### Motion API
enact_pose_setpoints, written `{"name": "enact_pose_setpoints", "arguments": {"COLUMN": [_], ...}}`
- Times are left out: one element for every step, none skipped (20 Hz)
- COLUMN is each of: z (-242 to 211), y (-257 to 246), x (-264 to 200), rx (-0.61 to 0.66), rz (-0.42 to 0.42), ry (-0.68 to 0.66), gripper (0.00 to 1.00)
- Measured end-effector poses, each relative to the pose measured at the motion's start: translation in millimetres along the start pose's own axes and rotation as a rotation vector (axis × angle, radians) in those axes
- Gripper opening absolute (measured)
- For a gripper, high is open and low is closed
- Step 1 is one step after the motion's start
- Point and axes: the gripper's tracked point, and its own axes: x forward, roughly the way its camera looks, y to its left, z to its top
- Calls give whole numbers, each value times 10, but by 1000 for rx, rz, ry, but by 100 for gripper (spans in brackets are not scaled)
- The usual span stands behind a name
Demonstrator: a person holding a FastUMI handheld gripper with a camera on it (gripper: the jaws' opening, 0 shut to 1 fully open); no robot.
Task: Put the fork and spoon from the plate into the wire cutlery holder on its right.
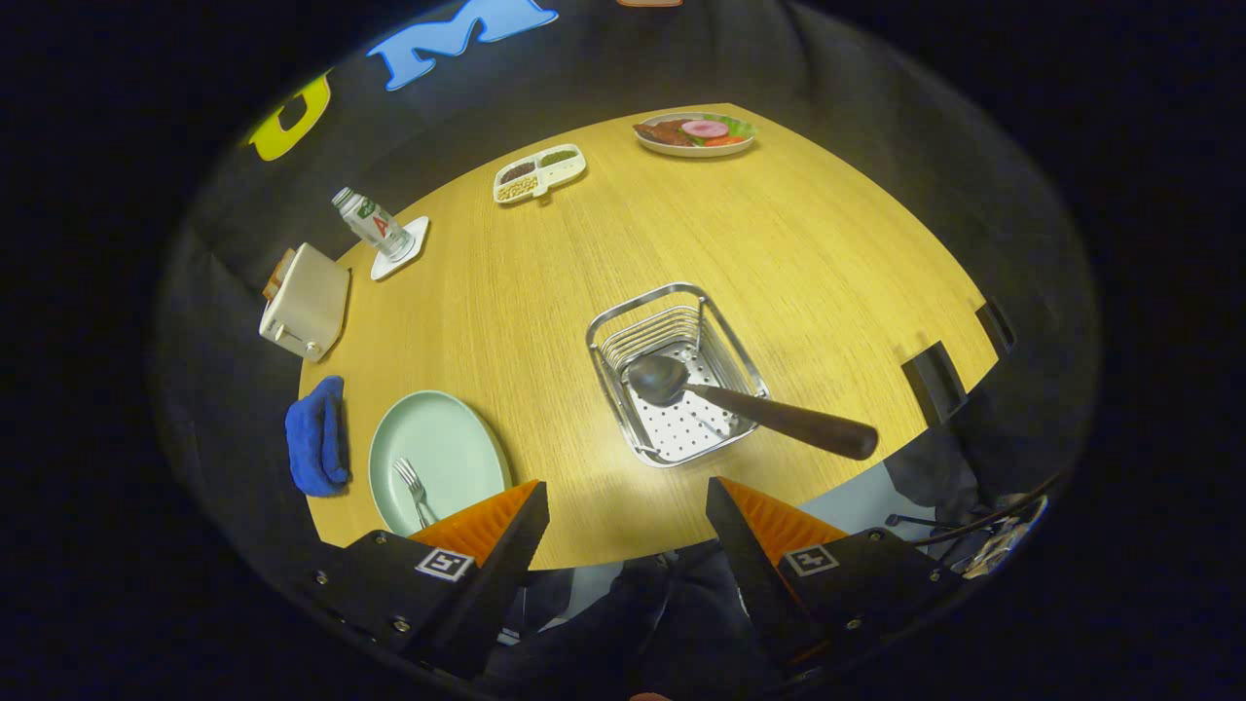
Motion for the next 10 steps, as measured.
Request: {"name": "enact_pose_setpoints", "arguments": {"z": [-43,-87,-145,-219,-310,-402,-499,-592,-677,-776], "y": [84,168,262,366,467,563,654,744,822,921], "x": [24,66,105,136,170,200,233,259,285,313], "rx": [-19,-40,-61,-83,-106,-133,-164,-194,-219,-244], "rz": [13,29,45,64,81,95,107,117,129,145], "ry": [18,39,60,88,119,152,183,218,245,280], "gripper": [100,100,100,100,100,100,100,97,92,88]}}
